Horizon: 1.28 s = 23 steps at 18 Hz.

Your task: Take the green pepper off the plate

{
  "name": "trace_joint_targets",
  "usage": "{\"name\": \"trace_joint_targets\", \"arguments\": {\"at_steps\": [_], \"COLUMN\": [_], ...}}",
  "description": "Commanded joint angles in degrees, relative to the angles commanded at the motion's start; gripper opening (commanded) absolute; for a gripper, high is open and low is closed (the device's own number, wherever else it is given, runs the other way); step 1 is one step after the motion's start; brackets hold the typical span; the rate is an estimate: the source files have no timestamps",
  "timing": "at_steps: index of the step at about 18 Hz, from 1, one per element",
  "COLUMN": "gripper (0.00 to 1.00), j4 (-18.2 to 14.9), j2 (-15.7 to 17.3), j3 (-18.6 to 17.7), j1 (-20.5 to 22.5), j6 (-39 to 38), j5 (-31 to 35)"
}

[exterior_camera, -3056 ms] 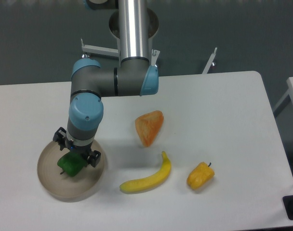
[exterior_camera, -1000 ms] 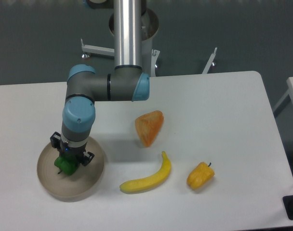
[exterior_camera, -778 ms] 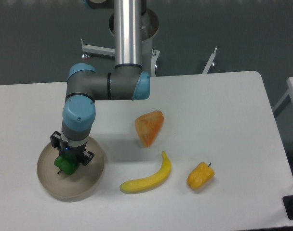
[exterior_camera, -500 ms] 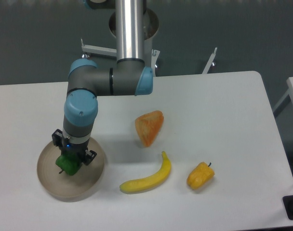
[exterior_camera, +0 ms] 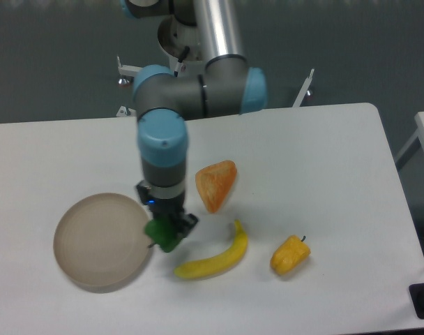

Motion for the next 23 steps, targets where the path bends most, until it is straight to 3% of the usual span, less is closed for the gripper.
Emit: {"name": "trace_joint_targets", "arguments": {"at_steps": [5, 9, 23], "gripper": [0.4, 0.39, 0.39], "j4": [-0.26, -0.18, 0.17], "j2": [-3.78, -5.8, -6.25], "j3": [5.27, 8.44, 9.24], "j1": [3.52, 5.11, 6.61], "j6": [9.77, 11.45, 11.36], "j5": [4.4, 3.87, 2.11]}}
